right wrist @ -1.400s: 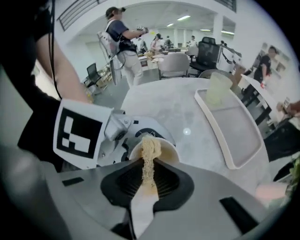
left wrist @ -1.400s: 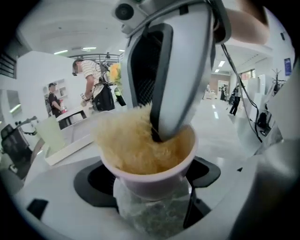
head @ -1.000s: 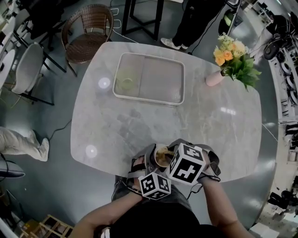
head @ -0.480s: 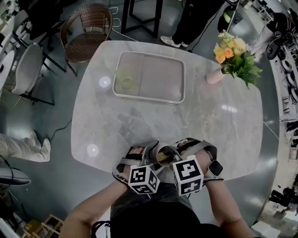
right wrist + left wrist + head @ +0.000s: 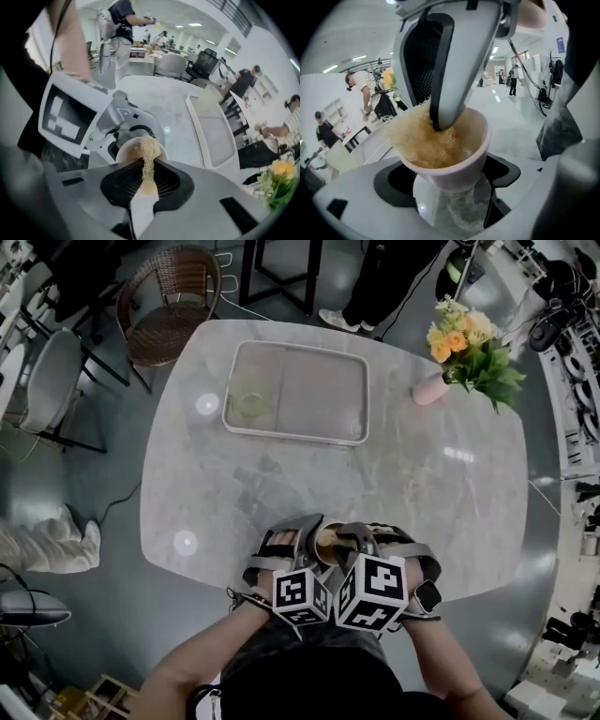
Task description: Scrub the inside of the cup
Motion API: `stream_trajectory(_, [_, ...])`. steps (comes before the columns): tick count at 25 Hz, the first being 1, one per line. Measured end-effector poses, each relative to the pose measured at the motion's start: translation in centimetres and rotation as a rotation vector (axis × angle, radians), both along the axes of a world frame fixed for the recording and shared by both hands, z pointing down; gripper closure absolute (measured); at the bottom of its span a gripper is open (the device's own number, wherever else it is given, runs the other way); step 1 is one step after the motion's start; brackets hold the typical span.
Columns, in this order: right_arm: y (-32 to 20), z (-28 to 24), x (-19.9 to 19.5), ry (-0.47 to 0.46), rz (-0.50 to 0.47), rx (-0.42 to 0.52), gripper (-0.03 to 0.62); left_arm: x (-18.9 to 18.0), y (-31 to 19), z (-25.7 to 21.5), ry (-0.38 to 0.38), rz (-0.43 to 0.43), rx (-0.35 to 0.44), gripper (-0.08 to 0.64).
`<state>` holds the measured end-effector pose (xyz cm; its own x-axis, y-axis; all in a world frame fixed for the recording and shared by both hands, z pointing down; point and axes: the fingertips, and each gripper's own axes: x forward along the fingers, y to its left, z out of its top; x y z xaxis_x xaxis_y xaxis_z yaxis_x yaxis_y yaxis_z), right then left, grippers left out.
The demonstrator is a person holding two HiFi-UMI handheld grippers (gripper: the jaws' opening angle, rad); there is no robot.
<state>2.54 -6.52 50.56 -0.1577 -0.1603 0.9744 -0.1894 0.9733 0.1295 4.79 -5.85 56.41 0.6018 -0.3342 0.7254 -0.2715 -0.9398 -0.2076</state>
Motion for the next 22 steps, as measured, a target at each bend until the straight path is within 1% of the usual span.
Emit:
stream_trajectory(1, [0.0, 0.1, 0.1, 0.017, 0.052, -0.008, 0.532, 0.0, 0.0, 0.0, 0.000, -0.037, 0.003, 0.121])
stream_trajectory(3, [0.0, 0.7, 0.2, 0.062, 0.099, -0.022, 0.532, 0.1, 0.1, -0.1, 0.009, -0.106, 0.002, 0.121])
stream_trajectory(5, [-0.1, 1.5, 0.2, 0.108, 0.094, -0.031, 0.532, 0.2, 0.1, -0.3, 0.023, -0.167, -0.001, 0.121])
stream_trajectory(7, [0.3, 2.2, -0.1, 0.117, 0.076, -0.063, 0.532, 0.2, 0.2, -0.3, 0.033, -0.207, -0.006, 0.121])
stream_trajectory(9, [1.0, 2.7, -0.6, 0.080, 0.044, -0.106, 0.532, -0.1, 0.2, -0.1, 0.029, -0.230, -0.009, 0.121])
stream_trajectory(12, [1.7, 2.2, -1.0, -0.007, -0.010, -0.170, 0.532, -0.4, 0.0, 0.0, 0.027, -0.251, -0.009, 0.121])
stream_trajectory(14, [2.1, 1.2, -1.1, -0.073, -0.001, -0.226, 0.532, -0.4, -0.1, 0.0, 0.031, -0.270, -0.012, 0.121])
stream_trajectory(16, [2.0, 0.2, -1.1, -0.116, 0.045, -0.248, 0.532, -0.5, -0.3, 0.2, 0.031, -0.296, -0.019, 0.121])
stream_trajectory(18, [1.3, -0.2, -0.8, -0.123, 0.109, -0.235, 0.532, -0.8, -0.3, 0.3, 0.032, -0.335, -0.046, 0.121])
stream_trajectory(19, [1.0, -0.2, -0.7, -0.110, 0.128, -0.217, 0.532, -1.0, -0.2, 0.3, 0.031, -0.357, -0.065, 0.123])
stream_trajectory(20, [0.7, 0.0, -0.5, -0.090, 0.129, -0.192, 0.532, -1.1, 0.0, 0.4, 0.028, -0.374, -0.082, 0.124])
stream_trajectory(21, [0.5, 0.3, -0.4, -0.063, 0.108, -0.166, 0.532, -1.2, 0.3, 0.3, 0.024, -0.377, -0.089, 0.126])
stream_trajectory(22, [0.6, 0.6, -0.3, -0.033, 0.064, -0.141, 0.532, -1.2, 0.7, 0.2, 0.020, -0.367, -0.087, 0.127])
